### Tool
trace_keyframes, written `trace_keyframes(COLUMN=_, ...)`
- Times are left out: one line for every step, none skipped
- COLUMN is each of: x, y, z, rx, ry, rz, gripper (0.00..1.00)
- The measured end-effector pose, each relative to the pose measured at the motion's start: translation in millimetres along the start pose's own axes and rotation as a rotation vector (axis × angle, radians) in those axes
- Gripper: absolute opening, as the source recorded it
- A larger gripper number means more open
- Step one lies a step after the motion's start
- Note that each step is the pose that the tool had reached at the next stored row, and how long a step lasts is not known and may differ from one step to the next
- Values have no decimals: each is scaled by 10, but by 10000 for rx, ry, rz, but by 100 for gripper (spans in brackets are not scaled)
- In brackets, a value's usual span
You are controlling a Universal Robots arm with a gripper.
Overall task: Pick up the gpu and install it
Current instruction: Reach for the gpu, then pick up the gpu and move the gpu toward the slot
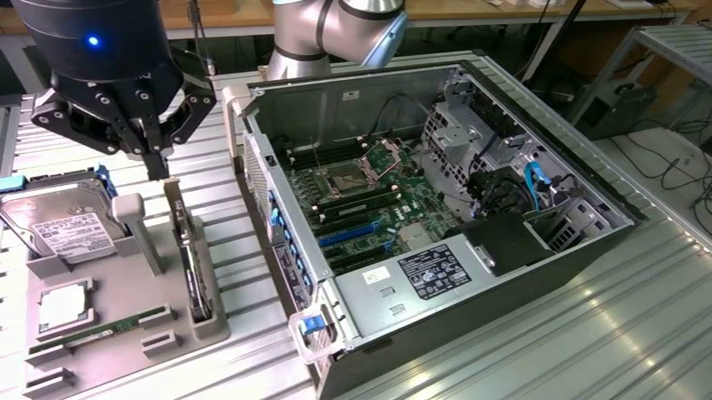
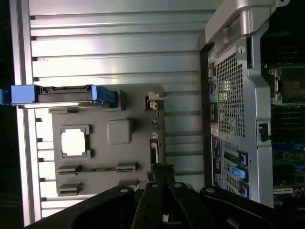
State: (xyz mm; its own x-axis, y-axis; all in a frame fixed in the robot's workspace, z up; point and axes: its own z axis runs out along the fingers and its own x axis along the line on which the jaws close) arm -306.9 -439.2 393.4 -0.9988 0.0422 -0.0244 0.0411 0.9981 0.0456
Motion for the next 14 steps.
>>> trace_keyframes(x=3, y=-16, z=0, rx=0, ry=0, rz=-4, gripper=11)
trace_keyframes(x=7, y=-32, z=-1, rx=1, ry=1, rz=-10, gripper=11)
trace_keyframes(x=12, y=-51, z=-2, rx=1, ry=2, rz=-15, gripper=11)
trace_keyframes(x=16, y=-62, z=-2, rx=0, ry=1, rz=-22, gripper=11)
trace_keyframes(x=16, y=-61, z=-2, rx=0, ry=1, rz=-22, gripper=11)
trace_keyframes(x=16, y=-61, z=-2, rx=0, ry=1, rz=-22, gripper=11)
trace_keyframes(x=16, y=-62, z=-2, rx=0, ry=1, rz=-23, gripper=11)
trace_keyframes(x=16, y=-62, z=-2, rx=0, ry=1, rz=-23, gripper=11)
trace_keyframes(x=16, y=-62, z=-2, rx=0, ry=1, rz=-23, gripper=11)
trace_keyframes(x=16, y=-62, z=-2, rx=0, ry=1, rz=-23, gripper=11)
trace_keyframes(x=16, y=-62, z=-2, rx=0, ry=1, rz=-23, gripper=11)
trace_keyframes(x=16, y=-62, z=-2, rx=0, ry=1, rz=-23, gripper=11)
trace_keyframes(x=16, y=-62, z=-2, rx=0, ry=1, rz=-23, gripper=11)
trace_keyframes(x=16, y=-62, z=-2, rx=0, ry=1, rz=-23, gripper=11)
